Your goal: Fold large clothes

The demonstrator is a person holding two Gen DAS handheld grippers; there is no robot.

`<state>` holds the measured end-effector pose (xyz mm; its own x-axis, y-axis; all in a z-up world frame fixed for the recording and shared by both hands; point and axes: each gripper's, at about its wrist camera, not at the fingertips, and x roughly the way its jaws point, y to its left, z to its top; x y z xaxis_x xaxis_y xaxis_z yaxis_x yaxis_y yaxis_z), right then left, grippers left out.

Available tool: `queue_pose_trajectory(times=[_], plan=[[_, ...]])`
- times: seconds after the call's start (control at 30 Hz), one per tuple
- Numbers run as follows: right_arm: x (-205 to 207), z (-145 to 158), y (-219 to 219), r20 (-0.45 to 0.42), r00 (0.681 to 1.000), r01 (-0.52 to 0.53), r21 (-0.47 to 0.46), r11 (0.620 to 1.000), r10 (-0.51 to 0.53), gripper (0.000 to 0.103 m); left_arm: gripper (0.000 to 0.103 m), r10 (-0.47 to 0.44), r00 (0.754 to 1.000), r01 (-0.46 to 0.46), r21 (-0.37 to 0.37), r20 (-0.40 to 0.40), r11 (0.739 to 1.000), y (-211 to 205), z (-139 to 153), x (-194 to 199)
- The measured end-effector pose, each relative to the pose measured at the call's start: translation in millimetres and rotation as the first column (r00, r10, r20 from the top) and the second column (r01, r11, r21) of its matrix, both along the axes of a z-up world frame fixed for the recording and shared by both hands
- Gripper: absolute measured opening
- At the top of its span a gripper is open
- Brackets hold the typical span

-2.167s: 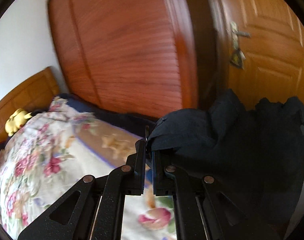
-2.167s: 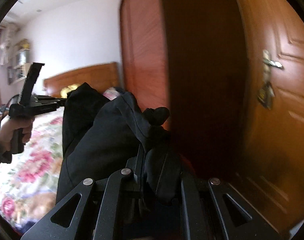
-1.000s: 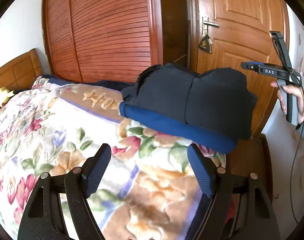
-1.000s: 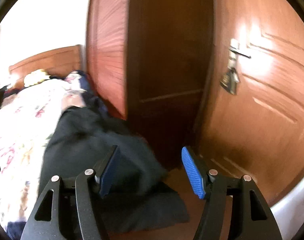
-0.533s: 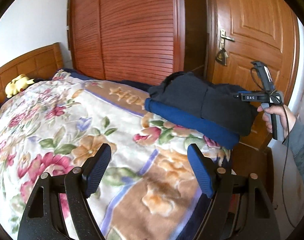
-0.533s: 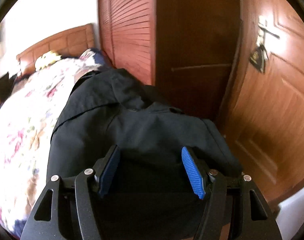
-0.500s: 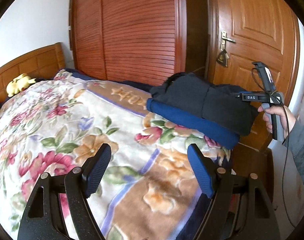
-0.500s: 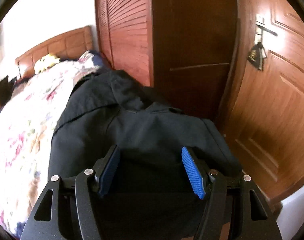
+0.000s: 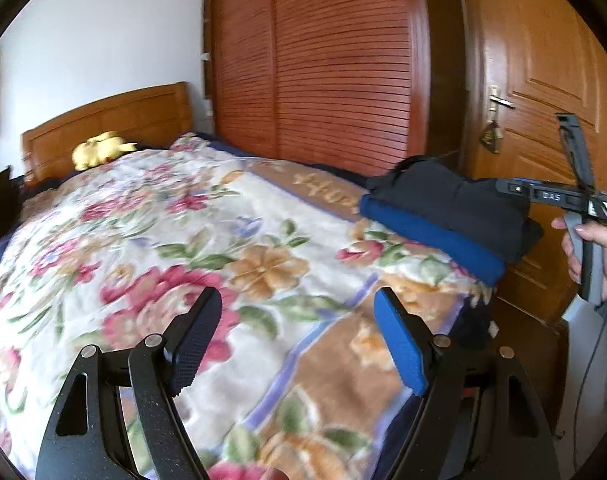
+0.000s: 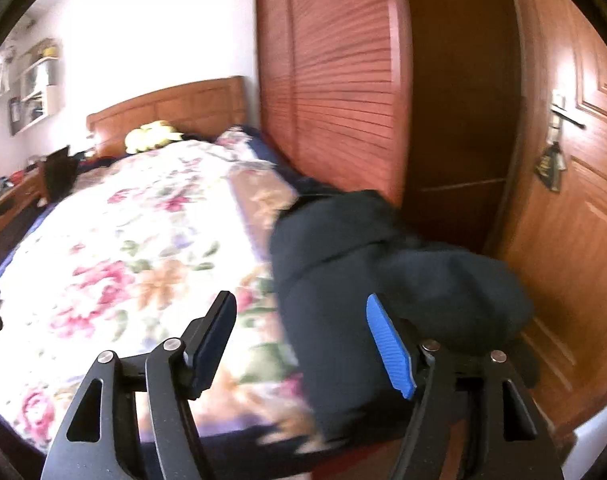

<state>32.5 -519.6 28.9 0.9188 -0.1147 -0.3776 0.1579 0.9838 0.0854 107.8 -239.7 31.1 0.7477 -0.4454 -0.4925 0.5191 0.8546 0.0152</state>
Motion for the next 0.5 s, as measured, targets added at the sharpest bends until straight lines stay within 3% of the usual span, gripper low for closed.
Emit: queue_pose_trajectory(times=[0.1,0.27,0.5], plan=[[-5,-7,31,0.031,0.999,-0.042,0.001,0.999,0.042,0.076,0.079,0.054,0.999,-0.054,0.001,0.004,0.999,22,-1,-11],[-7,-19,80,0.054,0.997,-0.053,-0.075,0.996,0.057,0.08,0.079,0.156,0.988,-0.156,-0.014,-0.017,0.988,58,-10,-22],[1,-42,138,0.039,0.982,-0.184,-0.049,0.982,0.186,0.08,0.079,0.247,0.968,-0.249,-0.033,-0.053,0.968,101,-27,-27]])
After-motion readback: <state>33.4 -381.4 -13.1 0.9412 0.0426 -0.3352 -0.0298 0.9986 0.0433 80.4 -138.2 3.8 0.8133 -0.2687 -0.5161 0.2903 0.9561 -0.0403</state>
